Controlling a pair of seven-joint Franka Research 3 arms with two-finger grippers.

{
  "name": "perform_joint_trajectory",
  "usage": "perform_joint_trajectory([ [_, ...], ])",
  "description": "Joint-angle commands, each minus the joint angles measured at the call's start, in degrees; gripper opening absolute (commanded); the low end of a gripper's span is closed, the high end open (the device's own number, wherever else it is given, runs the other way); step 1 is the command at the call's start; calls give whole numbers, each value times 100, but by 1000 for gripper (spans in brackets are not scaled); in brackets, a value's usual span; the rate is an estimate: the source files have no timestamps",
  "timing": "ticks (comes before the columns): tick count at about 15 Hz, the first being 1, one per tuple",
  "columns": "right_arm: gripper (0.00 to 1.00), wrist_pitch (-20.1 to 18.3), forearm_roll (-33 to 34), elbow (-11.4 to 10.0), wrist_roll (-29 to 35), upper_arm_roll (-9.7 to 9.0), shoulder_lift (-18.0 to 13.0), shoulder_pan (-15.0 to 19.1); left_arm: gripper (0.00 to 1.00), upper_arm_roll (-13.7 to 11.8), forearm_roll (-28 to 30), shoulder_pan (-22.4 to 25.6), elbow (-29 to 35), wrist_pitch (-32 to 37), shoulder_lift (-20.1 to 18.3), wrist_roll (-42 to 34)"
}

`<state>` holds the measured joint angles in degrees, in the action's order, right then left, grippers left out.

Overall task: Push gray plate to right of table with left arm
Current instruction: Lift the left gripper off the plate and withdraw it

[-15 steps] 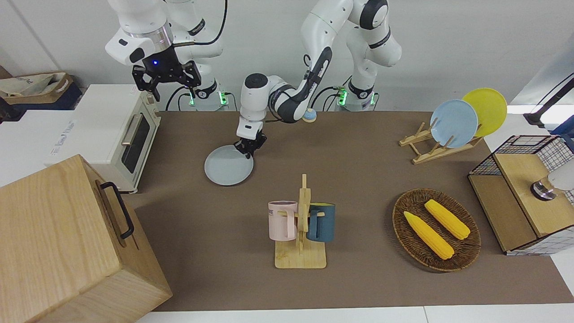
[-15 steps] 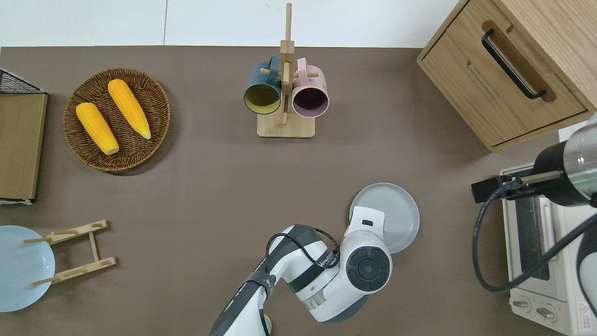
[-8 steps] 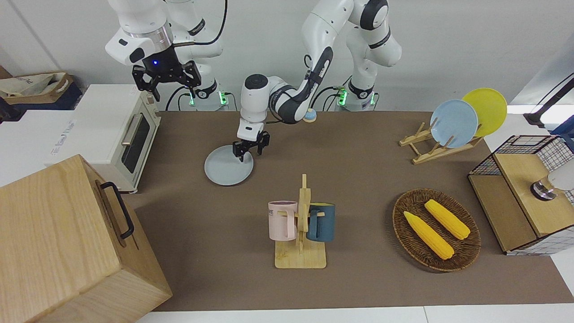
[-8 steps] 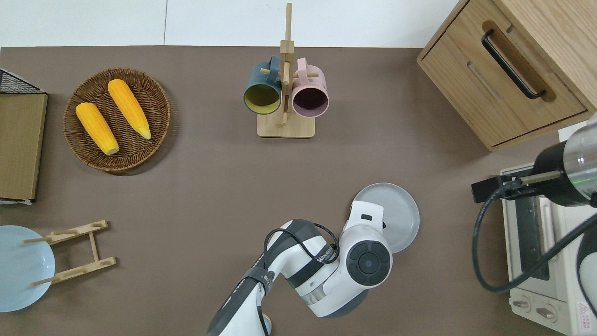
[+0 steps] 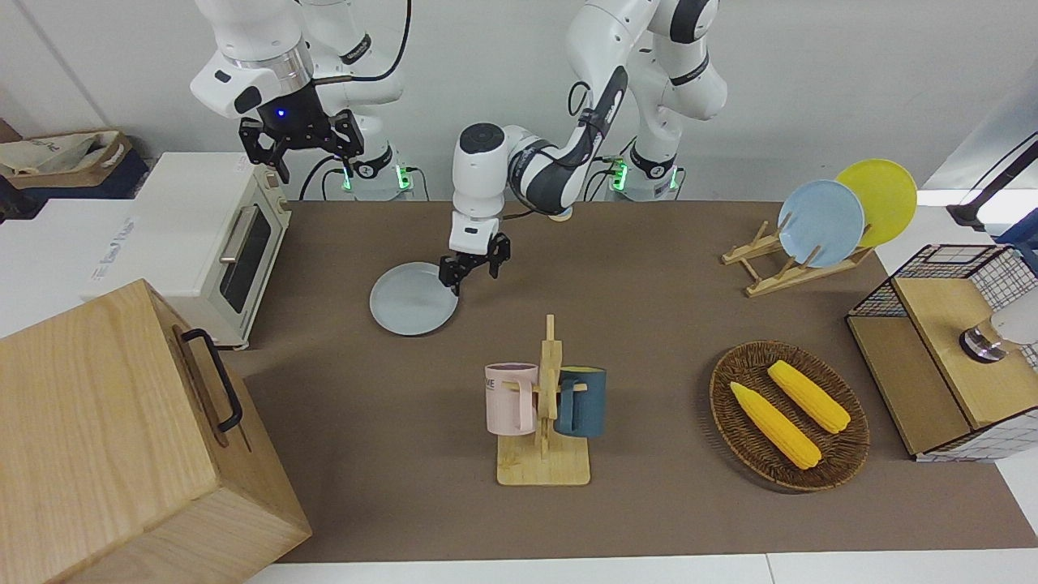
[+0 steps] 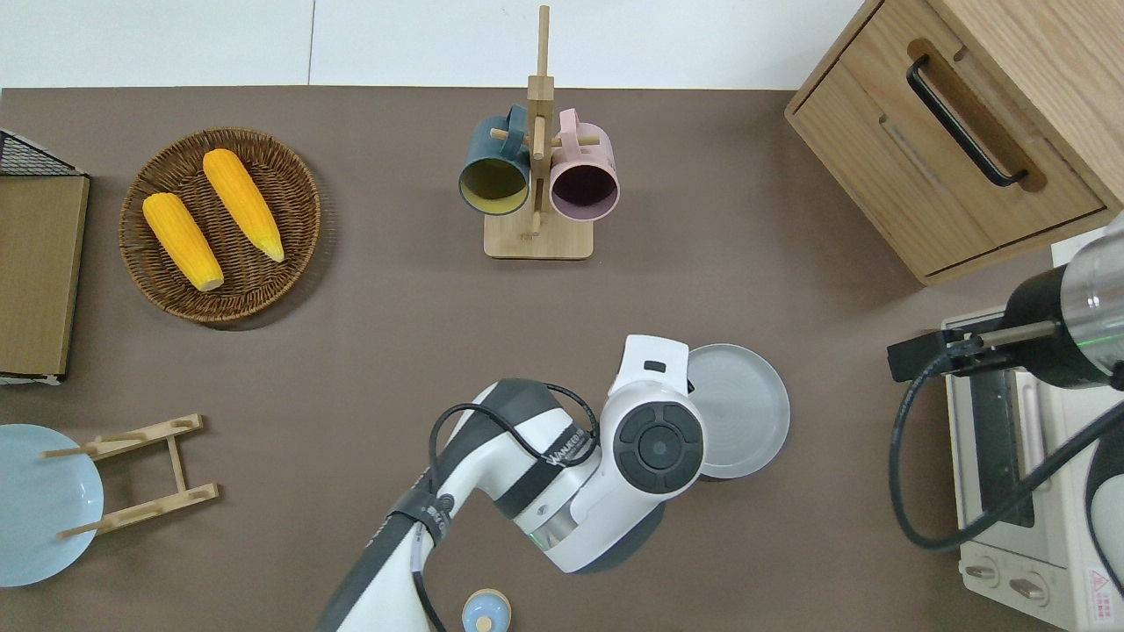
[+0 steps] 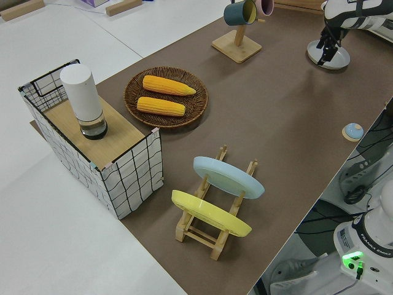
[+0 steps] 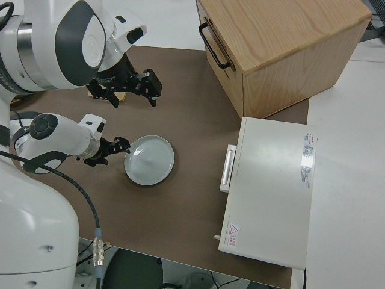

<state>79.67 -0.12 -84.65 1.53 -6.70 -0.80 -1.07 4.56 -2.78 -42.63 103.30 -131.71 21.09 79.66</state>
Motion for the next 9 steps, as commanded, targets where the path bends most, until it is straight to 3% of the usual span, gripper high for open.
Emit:
perform_joint_trajectory([
  [1,983,-83,-59,46,5,-86,-17,115,998,11,5,352,-37,960,-587,-923],
  [5,983,-83,-59,46,5,-77,-17,115,998,1,285,896,-371,2076,-992,-2074],
  [9,983,-83,-59,46,5,-77,-17,115,995,1,480,1607,-1223,3684,-1063,-3446],
])
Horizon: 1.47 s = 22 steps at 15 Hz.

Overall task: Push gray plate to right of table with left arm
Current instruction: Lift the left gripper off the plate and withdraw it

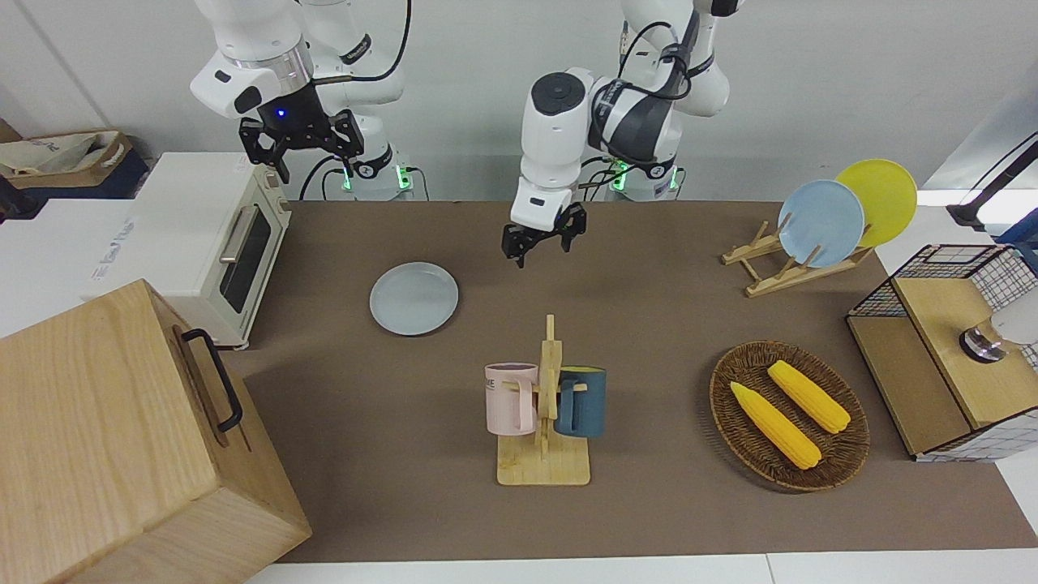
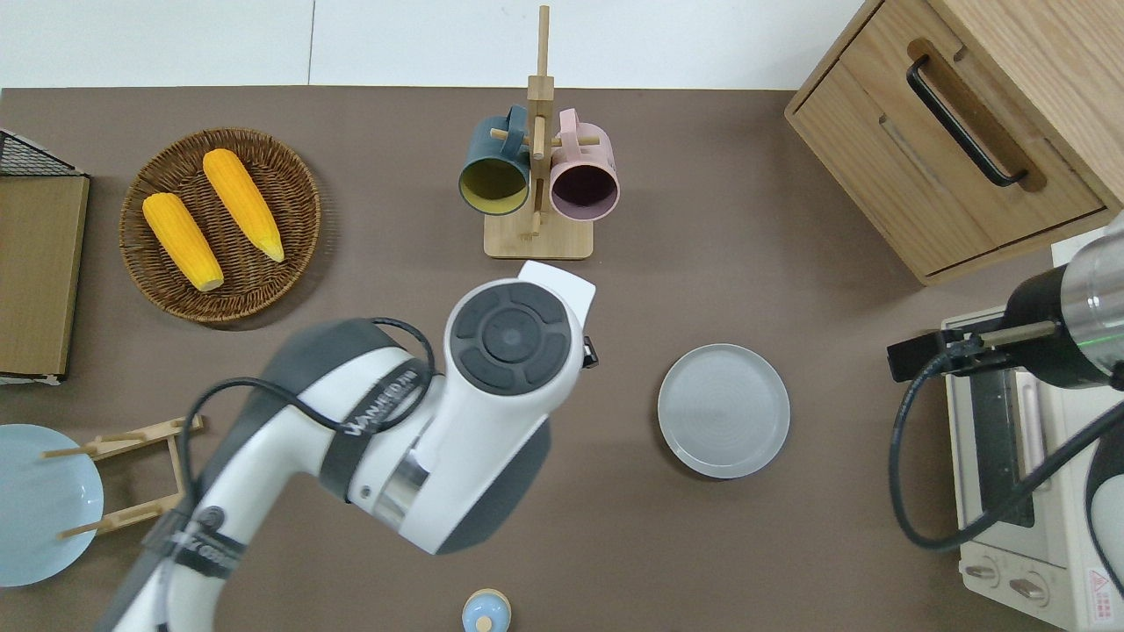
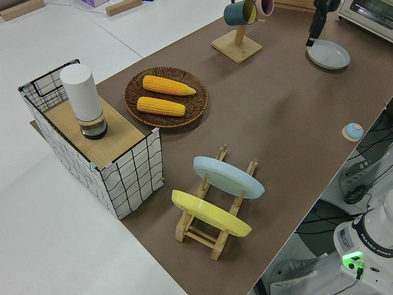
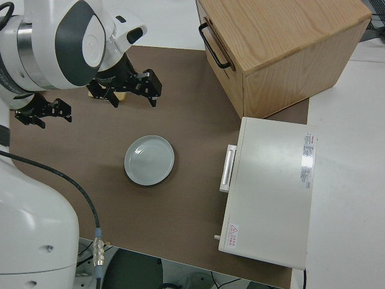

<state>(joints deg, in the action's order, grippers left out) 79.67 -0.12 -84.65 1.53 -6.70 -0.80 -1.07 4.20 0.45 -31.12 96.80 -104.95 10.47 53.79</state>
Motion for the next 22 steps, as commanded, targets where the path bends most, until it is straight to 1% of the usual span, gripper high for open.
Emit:
perform_joint_trajectory([
  [1,983,-83,-59,46,5,-86,-17,115,995,37,149,596,-609,1195,-105,-1062],
  [3,983,-83,-59,46,14,-86,-17,115,998,28,131,904,-583,1249,-378,-1510],
  [9,983,-83,-59,46,5,-77,-17,115,995,10,140,1915,-548,1627,-835,-2811],
  [15,983,-83,-59,46,14,-77,-17,115,995,10,96,2697,-337,1592,-1012,-3365],
  [19,983,-83,-59,46,5,-86,-17,115,998,10,87,3251,-250,1548,-1029,-4129],
  [20,983,-83,-59,46,5,-86,-17,115,998,10,87,3339,-188,1496,-1064,-4253],
  [22,983,-83,-59,46,5,-77,-17,115,998,19,35,3401,127,1216,-1187,-4298],
])
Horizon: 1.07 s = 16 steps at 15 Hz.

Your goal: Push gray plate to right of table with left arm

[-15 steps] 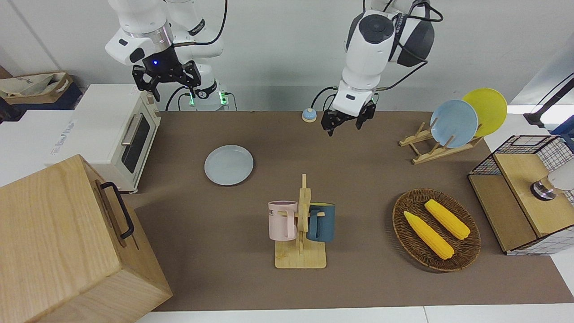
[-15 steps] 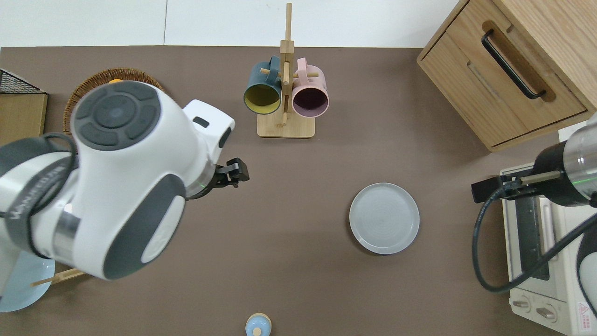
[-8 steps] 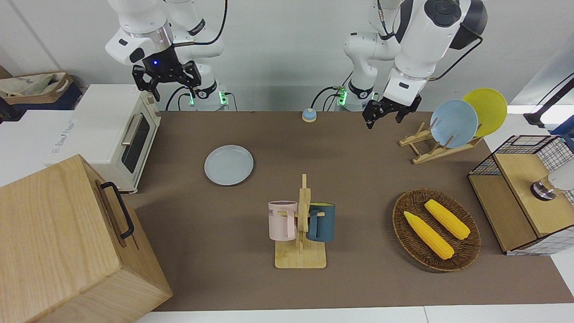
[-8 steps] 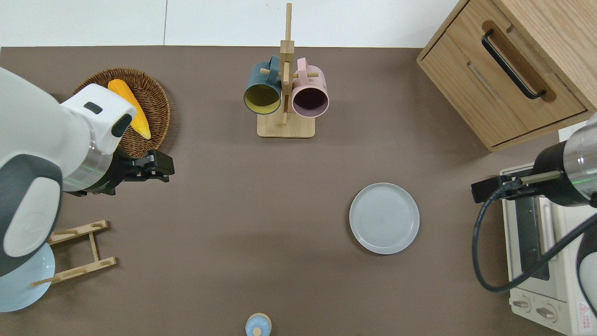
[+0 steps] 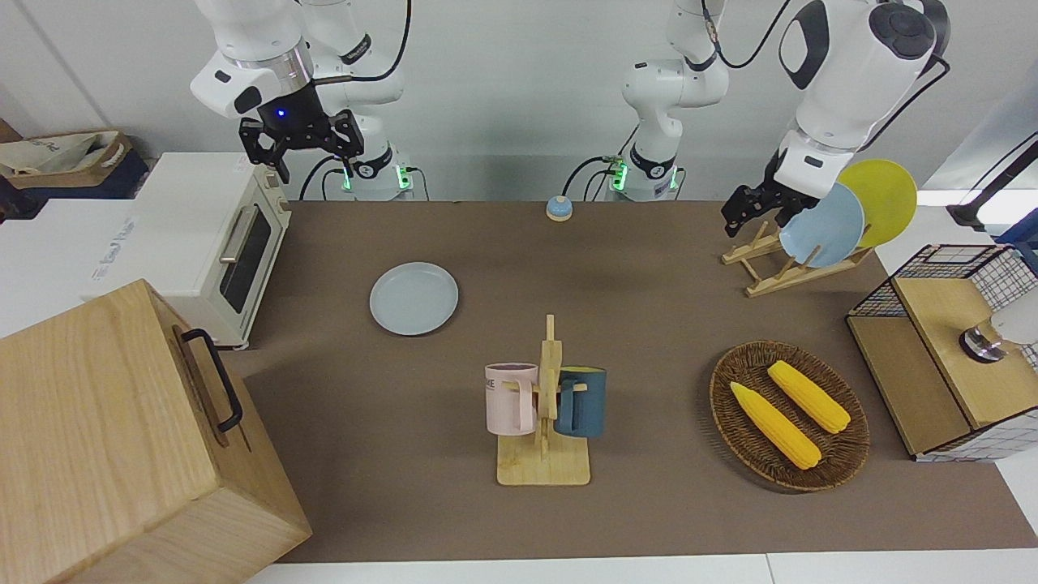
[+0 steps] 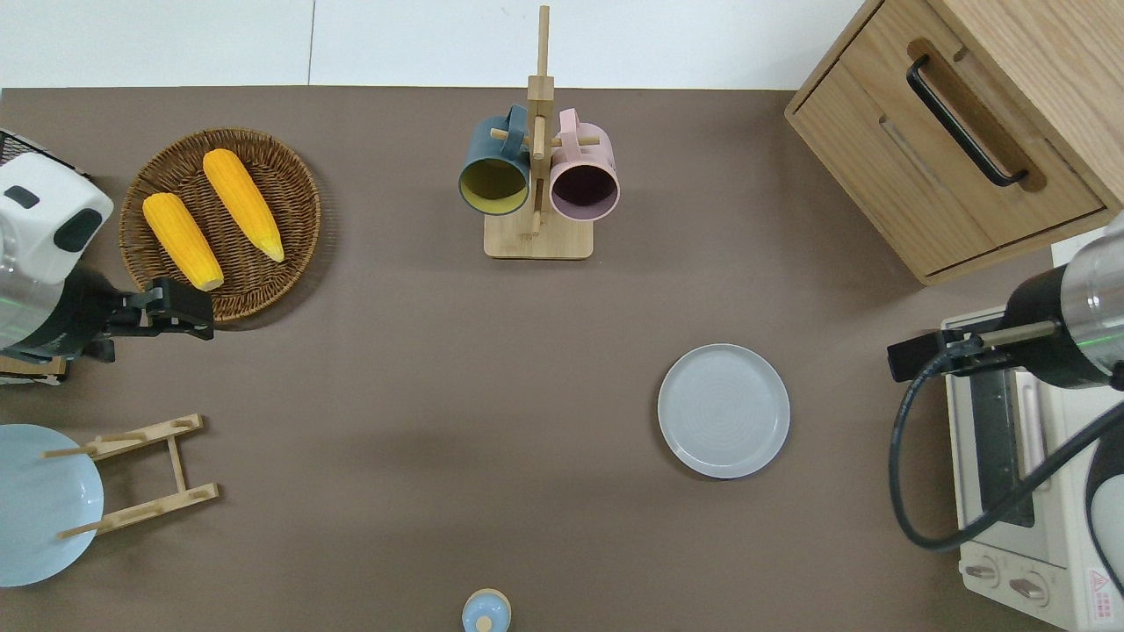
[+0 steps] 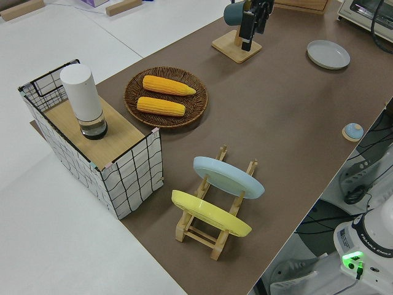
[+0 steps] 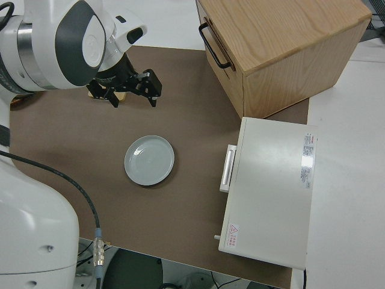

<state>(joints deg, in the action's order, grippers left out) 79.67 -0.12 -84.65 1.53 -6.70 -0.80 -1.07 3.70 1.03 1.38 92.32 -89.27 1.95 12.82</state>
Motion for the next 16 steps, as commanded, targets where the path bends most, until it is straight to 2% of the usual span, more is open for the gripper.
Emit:
perform_joint_trajectory([
  [1,983,-83,-59,46,5,-77,-17,115,998,70,-85,160,820,-554,-432,-201],
  [4,983,-83,-59,46,5,-86,-17,115,998,70,-94,196,1191,-881,-556,-436],
  [11,983,-83,-59,46,5,-77,-17,115,1000,219,-16,20,1236,-960,-547,-1351],
  [16,983,-83,-59,46,5,-77,-17,115,1000,123,292,99,1096,-837,-556,-1290],
])
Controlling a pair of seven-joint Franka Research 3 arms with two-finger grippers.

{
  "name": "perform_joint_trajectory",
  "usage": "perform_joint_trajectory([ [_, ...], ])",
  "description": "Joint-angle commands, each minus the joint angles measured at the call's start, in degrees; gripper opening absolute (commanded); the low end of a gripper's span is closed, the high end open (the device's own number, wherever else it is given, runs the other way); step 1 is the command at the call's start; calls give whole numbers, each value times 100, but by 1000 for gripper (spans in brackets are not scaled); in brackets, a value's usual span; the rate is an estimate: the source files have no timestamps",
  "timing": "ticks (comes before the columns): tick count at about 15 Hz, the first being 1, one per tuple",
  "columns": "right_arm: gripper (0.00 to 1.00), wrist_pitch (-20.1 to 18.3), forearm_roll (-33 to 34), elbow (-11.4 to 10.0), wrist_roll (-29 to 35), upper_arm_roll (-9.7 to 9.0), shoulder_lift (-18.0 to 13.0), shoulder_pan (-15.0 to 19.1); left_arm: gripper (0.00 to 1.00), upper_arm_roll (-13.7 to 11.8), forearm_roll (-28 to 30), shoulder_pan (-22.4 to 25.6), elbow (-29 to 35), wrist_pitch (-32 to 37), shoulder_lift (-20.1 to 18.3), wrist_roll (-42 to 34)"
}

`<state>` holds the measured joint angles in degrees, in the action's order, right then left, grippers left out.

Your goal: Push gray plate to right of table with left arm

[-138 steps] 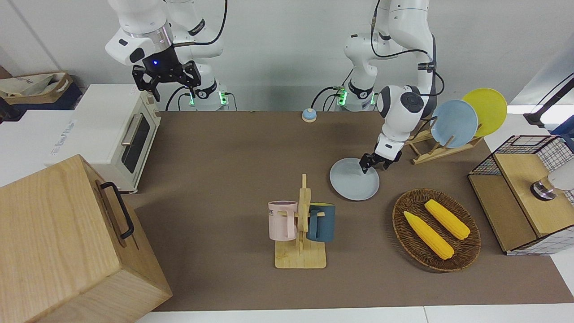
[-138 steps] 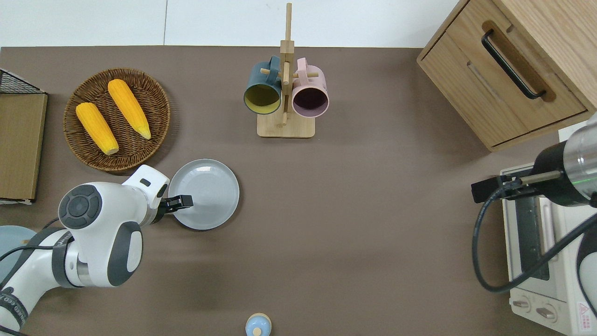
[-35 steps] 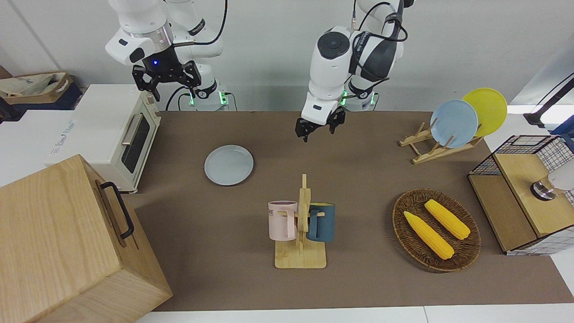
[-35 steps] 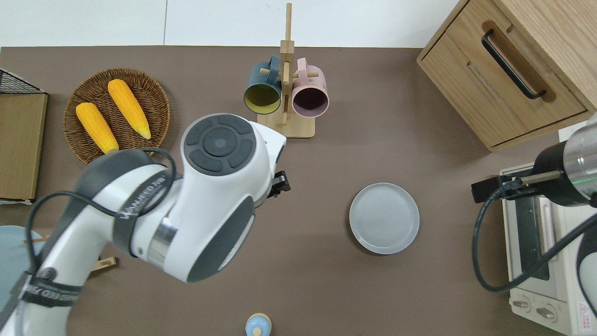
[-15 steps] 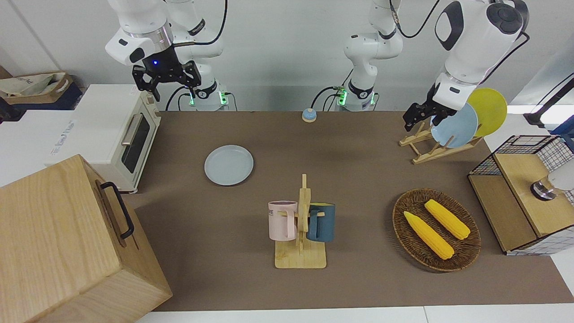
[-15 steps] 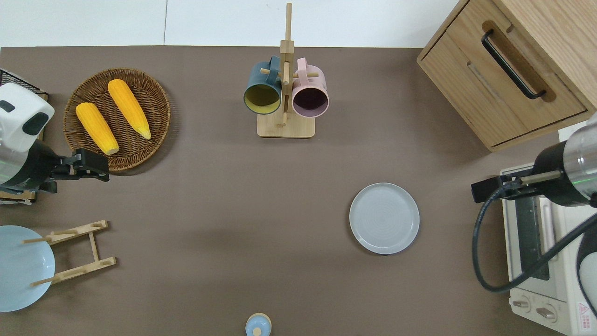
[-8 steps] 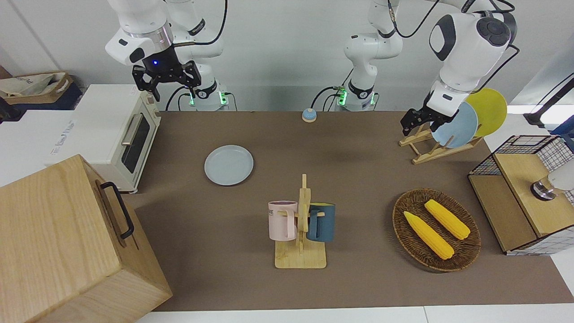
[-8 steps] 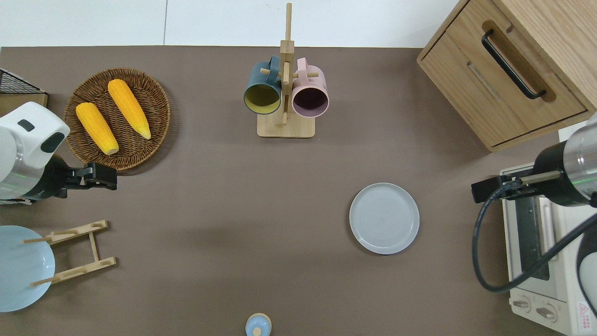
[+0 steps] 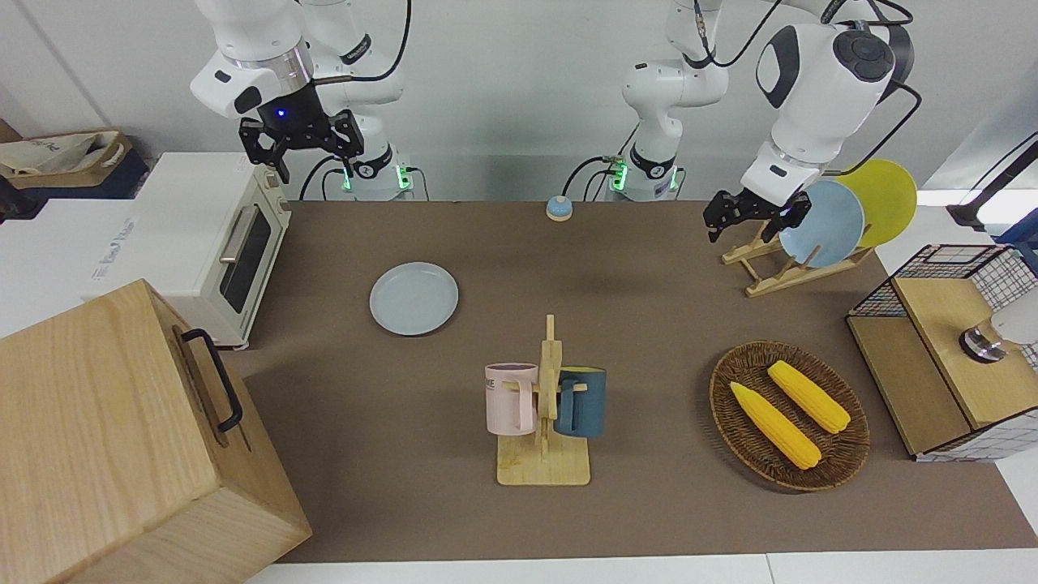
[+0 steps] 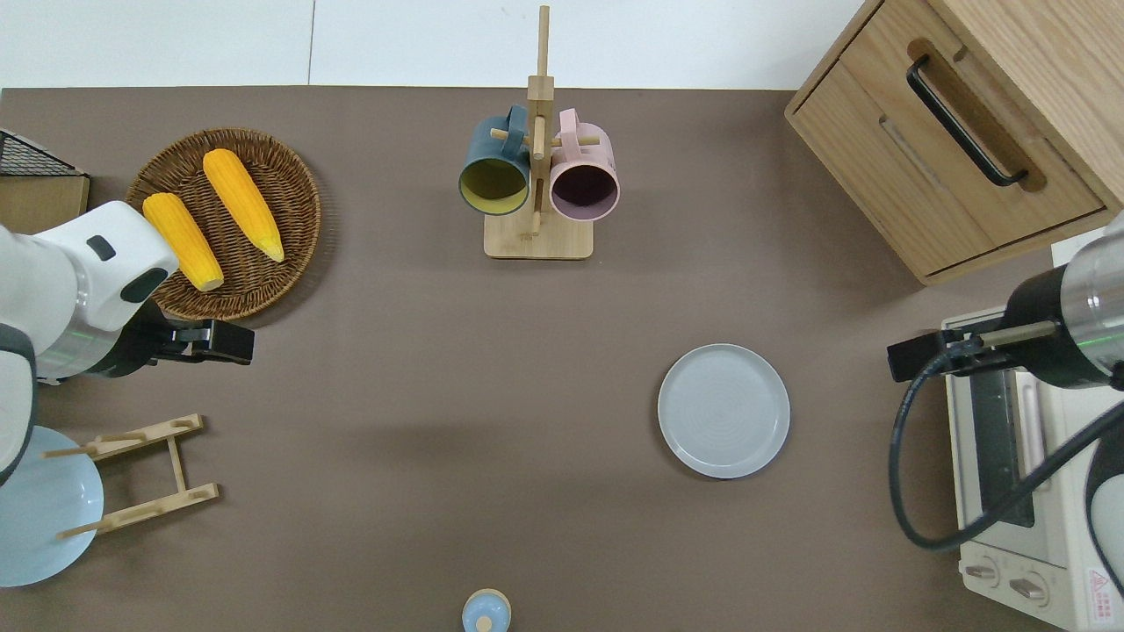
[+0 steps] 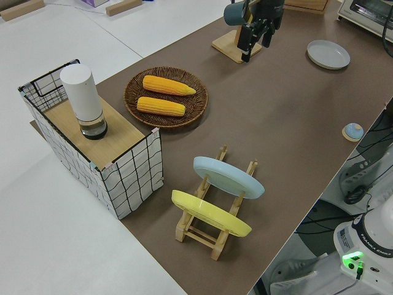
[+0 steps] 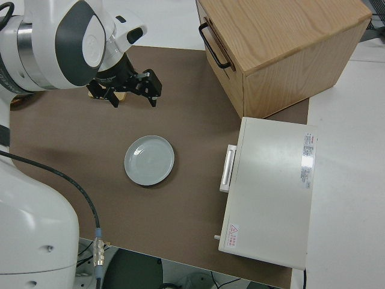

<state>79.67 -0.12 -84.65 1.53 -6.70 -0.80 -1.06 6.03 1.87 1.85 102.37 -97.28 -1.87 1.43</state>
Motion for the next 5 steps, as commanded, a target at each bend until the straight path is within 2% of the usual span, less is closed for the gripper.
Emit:
perform_joint_trajectory([
  [1,983,-83,-59,46,5,-86,-17,115,1000,-111,217,52,73,-37,-173,-170],
  [5,983,-83,-59,46,5,-86,-17,115,1000,-102,217,43,73,51,-173,-214],
])
